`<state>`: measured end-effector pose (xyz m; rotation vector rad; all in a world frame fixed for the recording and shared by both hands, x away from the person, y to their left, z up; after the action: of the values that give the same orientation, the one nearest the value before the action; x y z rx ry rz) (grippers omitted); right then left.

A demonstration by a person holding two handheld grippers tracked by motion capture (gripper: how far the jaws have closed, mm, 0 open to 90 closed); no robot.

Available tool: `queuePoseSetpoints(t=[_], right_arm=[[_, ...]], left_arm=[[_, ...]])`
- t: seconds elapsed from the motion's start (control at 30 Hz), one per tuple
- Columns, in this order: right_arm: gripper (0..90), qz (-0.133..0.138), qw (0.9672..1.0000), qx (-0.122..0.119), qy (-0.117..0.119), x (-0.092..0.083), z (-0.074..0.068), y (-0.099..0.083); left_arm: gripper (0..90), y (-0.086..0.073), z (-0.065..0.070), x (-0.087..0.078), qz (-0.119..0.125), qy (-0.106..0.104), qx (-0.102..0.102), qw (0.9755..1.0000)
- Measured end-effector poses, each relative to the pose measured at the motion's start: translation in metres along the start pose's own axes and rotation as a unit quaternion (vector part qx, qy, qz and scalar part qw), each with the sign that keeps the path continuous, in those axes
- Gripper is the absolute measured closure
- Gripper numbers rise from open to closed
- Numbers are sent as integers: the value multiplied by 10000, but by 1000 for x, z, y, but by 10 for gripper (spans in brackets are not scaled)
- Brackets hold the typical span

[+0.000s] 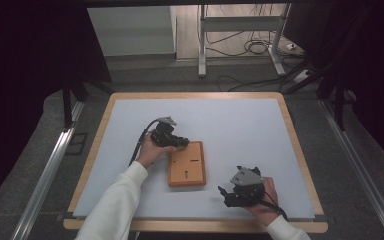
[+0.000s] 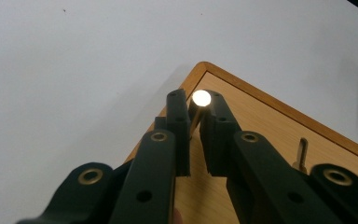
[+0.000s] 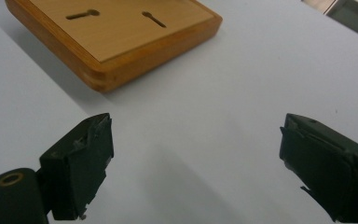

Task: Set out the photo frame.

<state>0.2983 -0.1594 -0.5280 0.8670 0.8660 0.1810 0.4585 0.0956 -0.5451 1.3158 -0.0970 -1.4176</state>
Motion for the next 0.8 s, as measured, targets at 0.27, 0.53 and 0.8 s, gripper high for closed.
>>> queuePoseSetpoints(t=[0.27, 0.53, 0.8], right_arm=[[79, -102, 9962, -867, 65, 31, -37, 29], [84, -288, 9914, -1273, -105, 56, -52, 42], [149, -458, 9883, -1420, -302, 68, -54, 47]], left_arm=[[829, 2, -2, 0, -100, -68, -101, 9999], [831, 4, -4, 0, -154, -121, -146, 9997], [831, 2, -3, 0, -87, -87, -140, 9998]])
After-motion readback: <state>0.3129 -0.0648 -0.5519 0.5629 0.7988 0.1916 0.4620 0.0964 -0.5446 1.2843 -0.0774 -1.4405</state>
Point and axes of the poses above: each handheld gripper's, and its own axes: x roughly forward along the jaws, y roughly out of its top, z roughly to its right, the point moved 4 cm from there along x, roughly forward along the jaws, and after that the axes turned 6 degrees about -x, right-handed, at the moved point
